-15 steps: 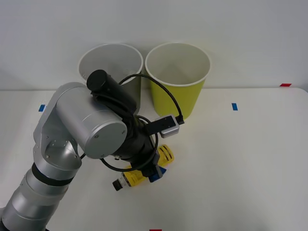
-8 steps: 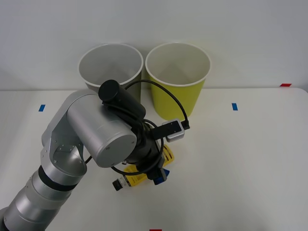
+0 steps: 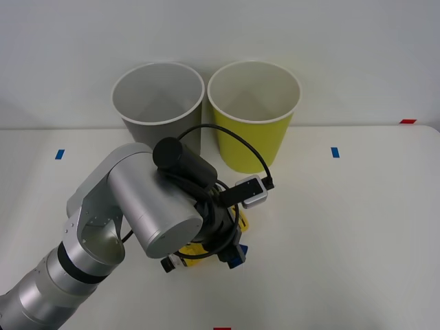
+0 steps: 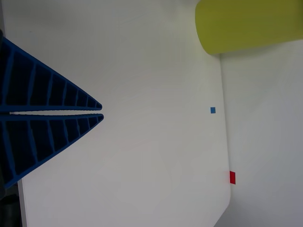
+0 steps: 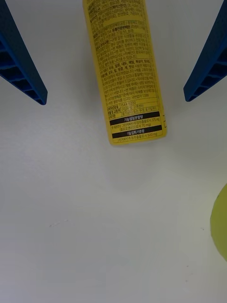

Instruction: Put cans in the gray bin and PET bottles in the light green bin.

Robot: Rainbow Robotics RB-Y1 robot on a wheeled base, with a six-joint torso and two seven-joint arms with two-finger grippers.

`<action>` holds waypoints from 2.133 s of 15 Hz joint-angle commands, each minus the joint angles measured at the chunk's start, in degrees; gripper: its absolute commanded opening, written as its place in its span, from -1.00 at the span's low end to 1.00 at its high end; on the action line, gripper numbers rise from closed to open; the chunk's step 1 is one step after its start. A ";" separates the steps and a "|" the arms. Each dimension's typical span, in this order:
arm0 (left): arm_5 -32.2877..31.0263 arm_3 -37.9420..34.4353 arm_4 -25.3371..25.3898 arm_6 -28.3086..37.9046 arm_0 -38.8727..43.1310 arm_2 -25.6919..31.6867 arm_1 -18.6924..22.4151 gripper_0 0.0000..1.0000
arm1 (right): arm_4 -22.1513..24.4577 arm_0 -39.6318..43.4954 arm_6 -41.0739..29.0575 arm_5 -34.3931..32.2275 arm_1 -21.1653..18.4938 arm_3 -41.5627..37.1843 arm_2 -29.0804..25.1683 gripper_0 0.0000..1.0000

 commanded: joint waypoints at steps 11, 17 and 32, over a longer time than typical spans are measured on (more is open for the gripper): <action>0.47 7.55 -0.64 1.20 -3.48 -3.15 -0.88 1.00 | 0.00 0.00 0.00 0.00 0.00 0.00 0.00 -1.00; 0.56 13.00 -2.14 1.55 -4.80 -3.15 -2.29 1.00 | 0.00 0.00 0.00 0.00 0.00 0.00 0.00 -1.00; 0.91 20.30 -1.96 3.04 -6.99 -3.15 -4.66 1.00 | 0.00 0.00 0.00 0.00 0.00 0.00 0.00 -1.00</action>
